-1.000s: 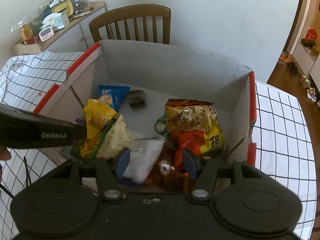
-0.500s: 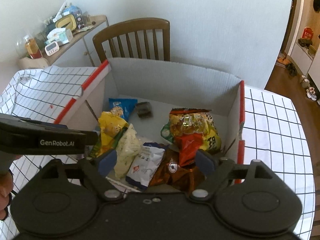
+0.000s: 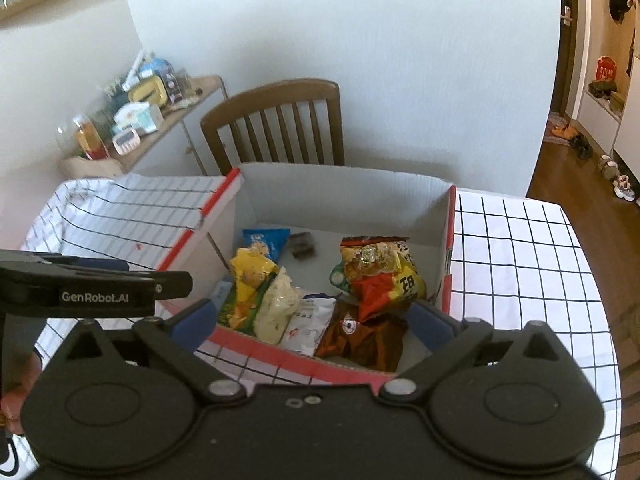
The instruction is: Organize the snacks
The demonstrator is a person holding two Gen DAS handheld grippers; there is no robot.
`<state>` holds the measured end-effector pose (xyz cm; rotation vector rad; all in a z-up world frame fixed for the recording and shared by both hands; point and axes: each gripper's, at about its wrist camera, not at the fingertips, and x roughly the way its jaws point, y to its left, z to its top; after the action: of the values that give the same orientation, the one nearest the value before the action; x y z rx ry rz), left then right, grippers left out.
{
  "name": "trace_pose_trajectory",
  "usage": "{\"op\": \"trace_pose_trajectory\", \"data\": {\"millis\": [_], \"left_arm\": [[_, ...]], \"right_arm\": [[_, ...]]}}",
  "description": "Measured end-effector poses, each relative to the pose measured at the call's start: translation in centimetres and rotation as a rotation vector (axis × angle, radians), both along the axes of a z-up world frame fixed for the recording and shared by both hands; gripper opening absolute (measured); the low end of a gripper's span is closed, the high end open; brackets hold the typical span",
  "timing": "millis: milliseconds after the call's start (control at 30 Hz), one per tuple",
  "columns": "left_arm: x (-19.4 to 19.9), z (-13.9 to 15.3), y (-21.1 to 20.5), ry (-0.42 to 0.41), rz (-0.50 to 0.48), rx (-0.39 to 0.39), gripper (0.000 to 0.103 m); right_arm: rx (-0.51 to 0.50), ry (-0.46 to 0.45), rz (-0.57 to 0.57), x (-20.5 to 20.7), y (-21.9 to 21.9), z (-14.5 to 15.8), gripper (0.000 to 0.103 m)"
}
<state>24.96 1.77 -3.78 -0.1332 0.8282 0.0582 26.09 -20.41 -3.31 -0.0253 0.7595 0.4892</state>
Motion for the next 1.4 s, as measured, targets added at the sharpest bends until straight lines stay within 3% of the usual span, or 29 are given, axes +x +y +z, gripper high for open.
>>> {"op": "trace_pose_trajectory", "data": {"millis": [467,767,967,1400], "left_arm": [[-7.8,3.1,-1.5,-0.136,-0.051,0.048,0.087],[-11.2,3.7,-1.7,-0.169,-0.030,0.049,0.087],[-12.9,3.8,-1.8,-0.181,-0.026,0.036,0.087],[-14.7,3.7,-1.4,-0.192,-0.005,0.015,0.087]], "right_arm": [[0.089,-0.139,0.018,-6.4,-2.2,2.4,0.103],[0.114,-0.214,0.041,-10.2,-2.3,3.5,0.103],[0.135,-0.246,-0.003,-12.0,-2.3,3.7,0.103],[0.157,-0.263,-0.016,-13.9,-2.4,3.0,0.103]]}}
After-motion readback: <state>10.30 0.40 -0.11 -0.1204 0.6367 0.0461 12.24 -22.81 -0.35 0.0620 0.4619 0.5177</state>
